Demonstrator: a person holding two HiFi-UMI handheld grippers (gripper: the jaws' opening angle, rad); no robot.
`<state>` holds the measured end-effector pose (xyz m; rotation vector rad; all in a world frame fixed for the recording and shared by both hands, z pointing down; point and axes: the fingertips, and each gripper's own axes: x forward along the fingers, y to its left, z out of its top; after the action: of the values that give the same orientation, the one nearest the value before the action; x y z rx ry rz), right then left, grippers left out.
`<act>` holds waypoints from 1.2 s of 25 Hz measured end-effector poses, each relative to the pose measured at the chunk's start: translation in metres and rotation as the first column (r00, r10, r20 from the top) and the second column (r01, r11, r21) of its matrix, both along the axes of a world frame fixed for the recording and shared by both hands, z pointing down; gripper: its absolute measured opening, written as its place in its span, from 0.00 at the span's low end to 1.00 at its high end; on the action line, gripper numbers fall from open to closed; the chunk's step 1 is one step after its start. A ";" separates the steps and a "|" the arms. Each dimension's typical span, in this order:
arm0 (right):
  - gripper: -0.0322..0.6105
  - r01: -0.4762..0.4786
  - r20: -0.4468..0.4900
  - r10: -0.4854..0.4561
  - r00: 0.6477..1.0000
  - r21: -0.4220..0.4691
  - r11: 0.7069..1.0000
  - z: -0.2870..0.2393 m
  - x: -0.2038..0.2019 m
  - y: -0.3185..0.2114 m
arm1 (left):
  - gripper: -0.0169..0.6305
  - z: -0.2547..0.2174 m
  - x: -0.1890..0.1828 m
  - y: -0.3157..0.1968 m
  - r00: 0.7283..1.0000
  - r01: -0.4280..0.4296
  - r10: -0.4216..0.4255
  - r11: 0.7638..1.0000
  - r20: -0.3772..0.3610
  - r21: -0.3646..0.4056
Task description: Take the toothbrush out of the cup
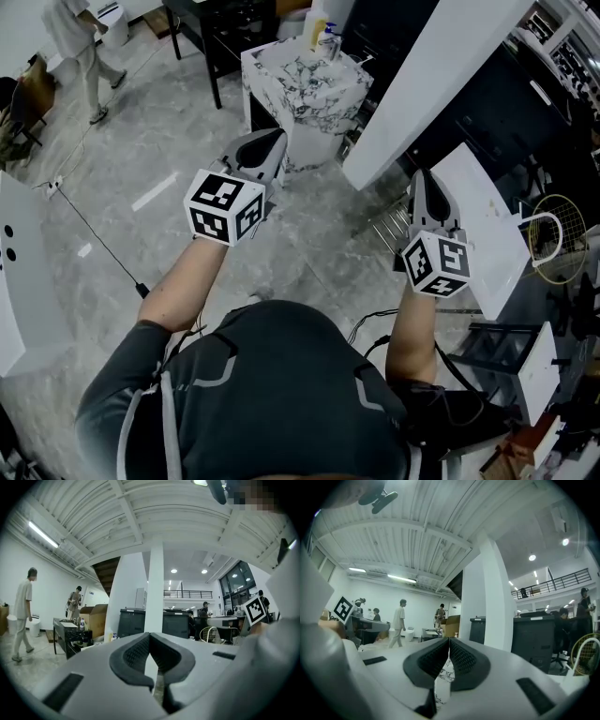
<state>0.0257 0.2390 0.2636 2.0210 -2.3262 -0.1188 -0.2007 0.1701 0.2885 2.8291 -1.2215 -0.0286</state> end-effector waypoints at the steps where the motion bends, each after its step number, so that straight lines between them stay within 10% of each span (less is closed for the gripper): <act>1: 0.09 -0.005 -0.001 0.005 1.000 0.000 1.000 0.000 -0.003 -0.001 | 0.04 0.000 -0.003 -0.001 1.000 -0.005 0.005 1.000 -0.003 0.002; 17: 0.09 0.016 0.002 -0.016 1.000 -0.020 1.000 0.023 -0.016 -0.056 | 0.04 0.021 -0.012 -0.051 1.000 0.001 -0.001 1.000 -0.015 -0.012; 30: 0.09 0.098 0.010 -0.098 0.995 -0.003 0.995 0.021 0.074 -0.184 | 0.04 0.017 0.084 -0.165 0.998 0.060 -0.060 0.998 0.008 -0.005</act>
<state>0.1002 0.0554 0.2848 1.9104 -2.4300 -0.1089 -0.1163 0.0050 0.3056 2.7899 -1.3055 -0.0166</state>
